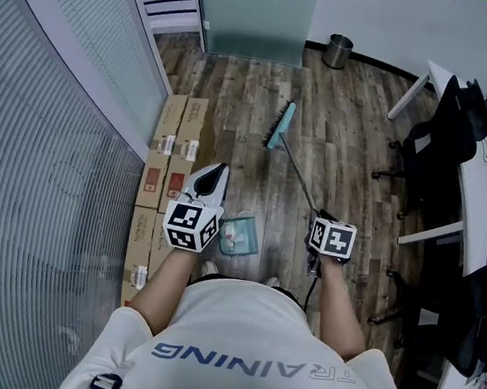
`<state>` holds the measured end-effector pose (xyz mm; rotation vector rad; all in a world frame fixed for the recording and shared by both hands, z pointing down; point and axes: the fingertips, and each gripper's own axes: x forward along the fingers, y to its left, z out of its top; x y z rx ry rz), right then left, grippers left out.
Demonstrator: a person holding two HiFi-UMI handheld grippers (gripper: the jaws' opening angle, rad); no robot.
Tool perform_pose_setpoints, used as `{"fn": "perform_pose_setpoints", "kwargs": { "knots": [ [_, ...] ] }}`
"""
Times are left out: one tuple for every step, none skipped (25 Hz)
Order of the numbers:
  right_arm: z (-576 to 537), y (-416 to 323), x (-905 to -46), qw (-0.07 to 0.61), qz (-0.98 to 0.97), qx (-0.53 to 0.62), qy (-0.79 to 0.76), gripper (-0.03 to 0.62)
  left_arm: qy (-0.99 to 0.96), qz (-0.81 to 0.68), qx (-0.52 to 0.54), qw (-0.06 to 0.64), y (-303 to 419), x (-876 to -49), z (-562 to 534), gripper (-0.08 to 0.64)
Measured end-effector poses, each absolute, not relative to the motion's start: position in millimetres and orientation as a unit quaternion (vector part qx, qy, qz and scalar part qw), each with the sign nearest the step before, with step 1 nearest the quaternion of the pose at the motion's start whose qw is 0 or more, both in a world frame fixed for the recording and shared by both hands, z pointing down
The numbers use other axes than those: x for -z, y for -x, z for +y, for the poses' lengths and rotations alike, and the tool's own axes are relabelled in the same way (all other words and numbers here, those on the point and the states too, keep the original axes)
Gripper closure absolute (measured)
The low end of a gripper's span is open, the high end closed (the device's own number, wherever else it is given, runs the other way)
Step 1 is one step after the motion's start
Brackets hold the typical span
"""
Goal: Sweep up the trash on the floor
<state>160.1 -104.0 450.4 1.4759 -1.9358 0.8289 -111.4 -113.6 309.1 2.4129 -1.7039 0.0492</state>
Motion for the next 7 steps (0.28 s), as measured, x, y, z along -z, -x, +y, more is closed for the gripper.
{"fn": "perform_pose_setpoints", "kwargs": {
  "knots": [
    [-103.8, -160.0, -449.5, 0.281, -0.723, -0.308, -0.551, 0.486, -0.814, -0.574, -0.016, 0.094, 111.2, -308.6, -113.4, 0.560],
    [-103.5, -159.9, -448.8, 0.281, -0.723, -0.307, -0.551, 0.486, -0.814, -0.573, -0.016, 0.094, 111.0, -308.5, -113.0, 0.560],
    [-103.1, -159.4, -448.5, 0.280, -0.723, -0.307, -0.551, 0.486, -0.815, -0.572, -0.016, 0.094, 110.9, -308.8, -112.5, 0.560],
    [-102.7, -158.5, -448.7, 0.279, -0.724, -0.308, -0.551, 0.486, -0.815, -0.571, -0.016, 0.095, 111.0, -309.3, -112.0, 0.560],
    [-102.3, -157.2, -449.4, 0.277, -0.725, -0.309, -0.550, 0.487, -0.816, -0.570, -0.017, 0.096, 111.3, -310.0, -111.5, 0.560],
    [-101.9, -155.8, -450.2, 0.275, -0.726, -0.311, -0.548, 0.487, -0.816, -0.570, -0.016, 0.096, 111.6, -310.7, -111.0, 0.560],
    [-101.5, -154.3, -451.0, 0.273, -0.727, -0.313, -0.546, 0.488, -0.816, -0.570, -0.016, 0.097, 112.0, -311.3, -110.5, 0.560]
  ]
}}
